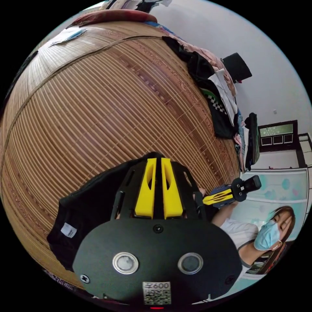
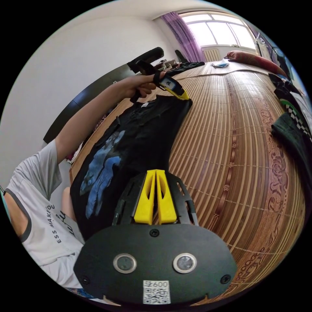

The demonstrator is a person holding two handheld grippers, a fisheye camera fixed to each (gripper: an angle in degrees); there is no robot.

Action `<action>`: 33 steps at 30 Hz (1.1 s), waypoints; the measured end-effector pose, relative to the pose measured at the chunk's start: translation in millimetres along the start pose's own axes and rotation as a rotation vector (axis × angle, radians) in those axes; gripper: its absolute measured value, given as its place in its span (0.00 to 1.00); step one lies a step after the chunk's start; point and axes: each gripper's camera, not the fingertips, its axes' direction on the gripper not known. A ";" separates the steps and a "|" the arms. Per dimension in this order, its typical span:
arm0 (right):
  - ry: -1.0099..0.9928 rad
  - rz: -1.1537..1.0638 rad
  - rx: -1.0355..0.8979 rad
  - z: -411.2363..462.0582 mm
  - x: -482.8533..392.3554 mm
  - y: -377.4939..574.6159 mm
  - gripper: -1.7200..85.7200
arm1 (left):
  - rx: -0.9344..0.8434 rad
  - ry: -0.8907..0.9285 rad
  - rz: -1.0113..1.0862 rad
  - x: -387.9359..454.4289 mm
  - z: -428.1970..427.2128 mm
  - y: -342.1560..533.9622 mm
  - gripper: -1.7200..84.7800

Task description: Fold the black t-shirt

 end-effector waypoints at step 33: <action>0.260 0.091 0.089 39.0 9.1 98.0 0.01 | 0.106 0.116 0.070 38.5 -9.5 49.6 0.02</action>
